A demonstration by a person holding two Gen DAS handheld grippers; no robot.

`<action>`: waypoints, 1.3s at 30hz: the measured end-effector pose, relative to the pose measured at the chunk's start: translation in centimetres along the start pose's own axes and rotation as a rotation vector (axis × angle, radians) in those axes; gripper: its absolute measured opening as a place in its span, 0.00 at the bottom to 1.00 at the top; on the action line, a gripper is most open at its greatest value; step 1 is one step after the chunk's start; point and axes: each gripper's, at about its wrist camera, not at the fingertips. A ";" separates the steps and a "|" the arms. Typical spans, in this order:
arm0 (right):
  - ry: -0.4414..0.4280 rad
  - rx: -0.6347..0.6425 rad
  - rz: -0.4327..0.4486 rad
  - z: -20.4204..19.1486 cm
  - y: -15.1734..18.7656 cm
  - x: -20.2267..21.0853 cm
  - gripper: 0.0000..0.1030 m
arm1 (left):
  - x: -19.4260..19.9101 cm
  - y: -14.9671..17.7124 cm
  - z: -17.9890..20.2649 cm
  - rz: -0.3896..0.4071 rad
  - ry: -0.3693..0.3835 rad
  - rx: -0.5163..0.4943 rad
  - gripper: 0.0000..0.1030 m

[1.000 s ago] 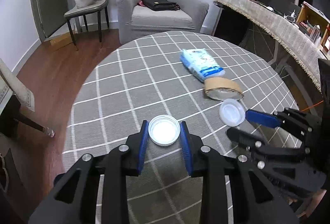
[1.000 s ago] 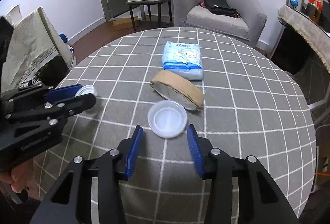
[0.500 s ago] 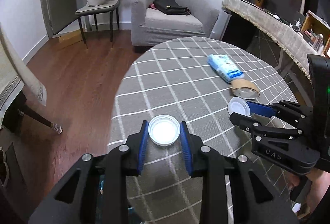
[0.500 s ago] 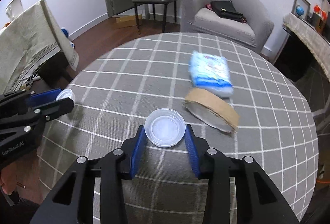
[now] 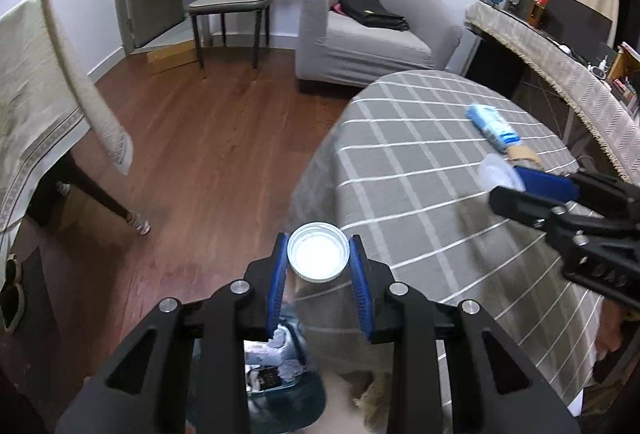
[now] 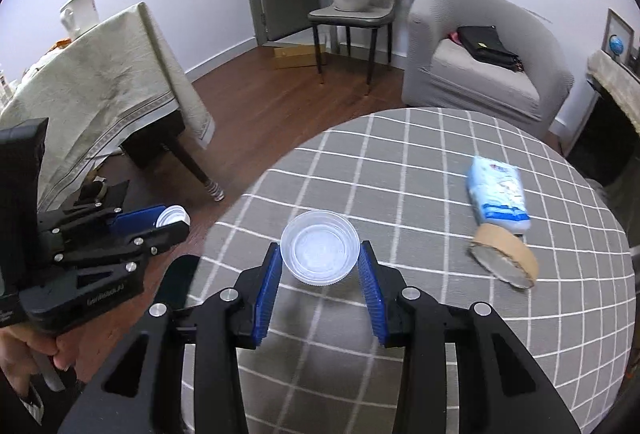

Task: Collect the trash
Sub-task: 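Carry both lids from the table over the teal bin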

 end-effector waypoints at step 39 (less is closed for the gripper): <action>-0.183 0.149 -0.186 -15.1 0.3 -9.0 0.39 | -9.3 15.3 -13.6 -0.439 -0.149 0.108 0.33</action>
Point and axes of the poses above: each gripper's, at about its wrist camera, not at the fingertips, and x roughly against the way its jaws point, z to its right, y to its underside, and after that the axes turned 8 degrees about -y, right-handed
